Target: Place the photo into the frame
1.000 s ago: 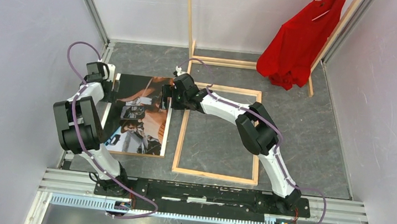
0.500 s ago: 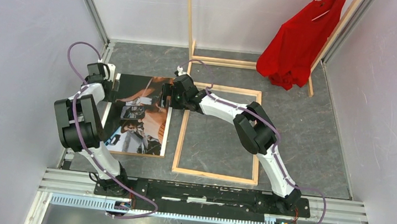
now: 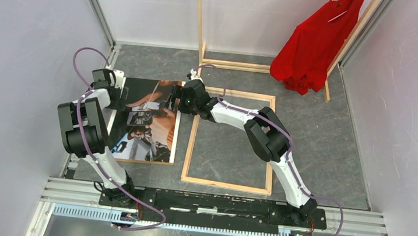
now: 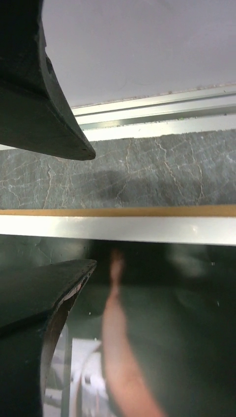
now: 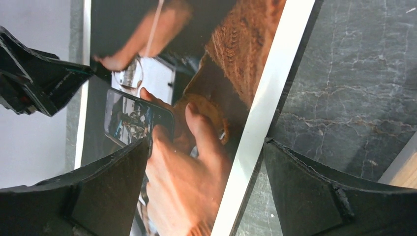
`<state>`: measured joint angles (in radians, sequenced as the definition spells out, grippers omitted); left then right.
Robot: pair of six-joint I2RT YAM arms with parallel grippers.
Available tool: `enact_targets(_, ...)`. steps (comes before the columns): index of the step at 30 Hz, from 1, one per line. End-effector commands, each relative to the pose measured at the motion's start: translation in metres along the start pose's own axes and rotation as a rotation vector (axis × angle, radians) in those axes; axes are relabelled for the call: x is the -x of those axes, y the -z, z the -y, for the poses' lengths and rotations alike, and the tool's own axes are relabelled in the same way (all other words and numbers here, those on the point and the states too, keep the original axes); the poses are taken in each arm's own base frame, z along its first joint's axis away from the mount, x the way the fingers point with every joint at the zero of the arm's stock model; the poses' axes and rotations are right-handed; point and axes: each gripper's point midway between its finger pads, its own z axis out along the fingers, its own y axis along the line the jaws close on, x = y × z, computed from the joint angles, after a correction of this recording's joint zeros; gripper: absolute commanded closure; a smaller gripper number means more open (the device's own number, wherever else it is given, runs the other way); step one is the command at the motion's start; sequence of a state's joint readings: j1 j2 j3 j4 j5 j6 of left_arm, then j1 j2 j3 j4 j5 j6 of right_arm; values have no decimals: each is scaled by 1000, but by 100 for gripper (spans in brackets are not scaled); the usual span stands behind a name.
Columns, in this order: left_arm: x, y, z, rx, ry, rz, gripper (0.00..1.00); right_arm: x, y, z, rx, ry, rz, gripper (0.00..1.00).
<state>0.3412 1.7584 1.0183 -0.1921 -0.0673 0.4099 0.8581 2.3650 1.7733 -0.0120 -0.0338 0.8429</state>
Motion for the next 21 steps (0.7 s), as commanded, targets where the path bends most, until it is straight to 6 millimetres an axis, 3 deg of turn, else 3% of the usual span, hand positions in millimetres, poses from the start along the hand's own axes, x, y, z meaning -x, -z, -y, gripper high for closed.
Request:
enact_targets(1,-43,-8,39,-180,-58,-136,20,-18,-6,5,47,-72,-28,7)
enact_targets(11,-51,-10,42,-192,-83,-153,21,14,21,-31,157,-50,62,8)
enact_targets(21,-54,-9,42,-187,-100,-157,21,25,42,-60,220,-11,89,8)
